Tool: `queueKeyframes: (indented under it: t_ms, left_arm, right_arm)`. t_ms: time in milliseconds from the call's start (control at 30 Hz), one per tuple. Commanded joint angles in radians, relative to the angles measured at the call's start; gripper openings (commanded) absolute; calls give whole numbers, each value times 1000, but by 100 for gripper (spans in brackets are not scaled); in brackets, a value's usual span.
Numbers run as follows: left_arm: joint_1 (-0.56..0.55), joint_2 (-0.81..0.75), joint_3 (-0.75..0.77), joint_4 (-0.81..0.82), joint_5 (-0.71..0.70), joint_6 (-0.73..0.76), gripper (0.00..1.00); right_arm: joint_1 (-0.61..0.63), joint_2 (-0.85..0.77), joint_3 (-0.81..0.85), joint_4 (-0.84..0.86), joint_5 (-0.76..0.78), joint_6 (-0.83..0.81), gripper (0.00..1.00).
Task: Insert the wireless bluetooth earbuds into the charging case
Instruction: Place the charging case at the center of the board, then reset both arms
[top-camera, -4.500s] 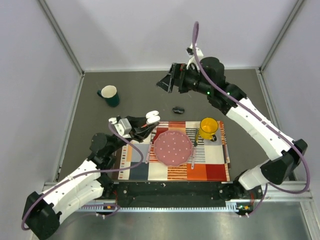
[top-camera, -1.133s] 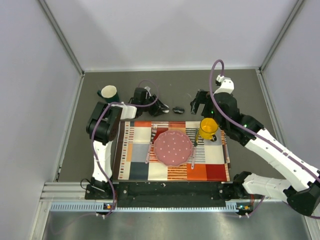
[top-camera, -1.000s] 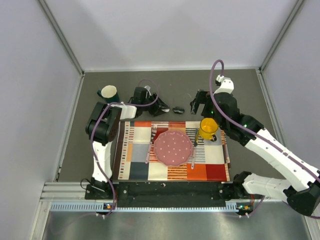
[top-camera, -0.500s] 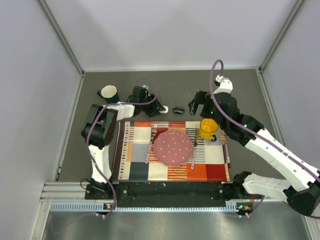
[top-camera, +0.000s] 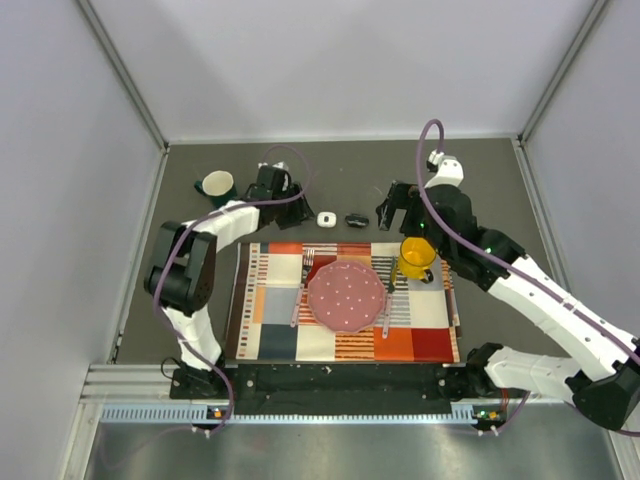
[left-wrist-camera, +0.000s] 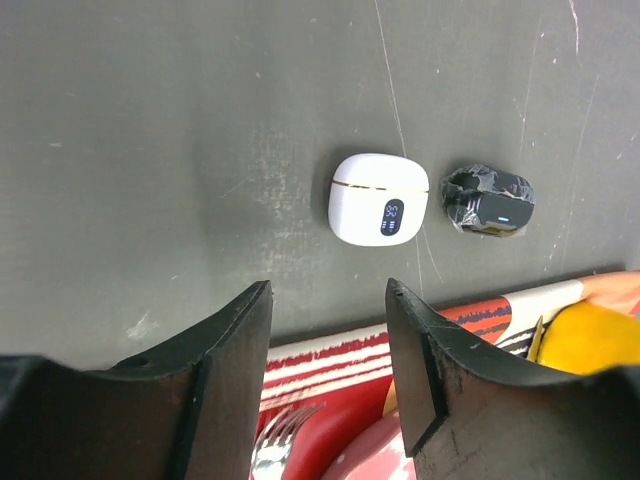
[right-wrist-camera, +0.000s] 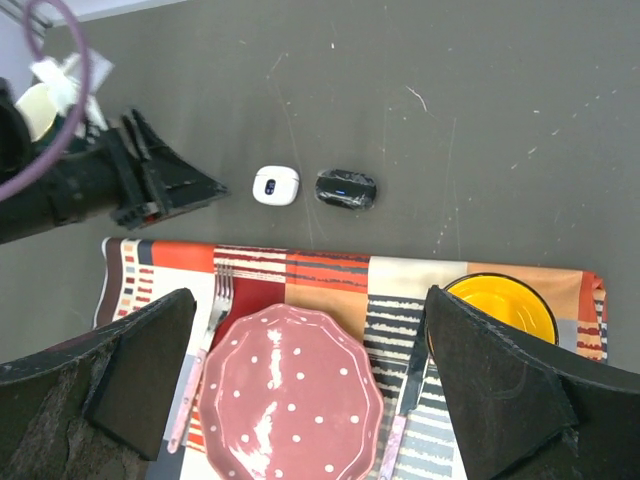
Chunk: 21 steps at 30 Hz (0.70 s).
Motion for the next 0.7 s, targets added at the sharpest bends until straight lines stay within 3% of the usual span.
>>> queueKeyframes:
  t_ms: [0, 133, 200, 233, 267, 300, 333, 400, 433, 500, 667]
  left_arm:
    - [3, -161, -1, -82, -159, 88, 54]
    - [-5, -384, -173, 32, -302, 137, 56]
    - [-5, -523, -273, 61, -346, 188, 64]
    - [-5, -565, -323, 84, -356, 206, 70]
    - [-5, -641, -345, 91, -363, 220, 85]
    - [-4, -677, -363, 89, -377, 255, 91]
    - [-4, -709, -391, 88, -383, 277, 99]
    - [-2, -803, -408, 52, -400, 324, 99]
    - [-2, -833, -422, 37, -426, 328, 99]
    - [-1, -922, -442, 13, -420, 357, 99]
    - [1, -1062, -356, -167, -161, 395, 99]
  right_arm:
    - [-20, 20, 58, 17, 33, -43, 99]
    - [-72, 61, 129, -27, 0, -196, 99]
    - [-109, 93, 161, -55, -2, -233, 99]
    - [-162, 99, 166, -78, -14, -224, 99]
    - [-199, 112, 170, -96, -19, -200, 99]
    - [-244, 115, 175, -116, -102, -172, 99]
    - [-375, 119, 171, -130, -179, -110, 99]
    - [-509, 133, 140, -130, -422, -45, 99]
    - [-616, 138, 126, -128, -477, 10, 99]
    - [-693, 153, 93, -124, -543, 37, 99]
    - [-712, 172, 69, -125, -436, -66, 99]
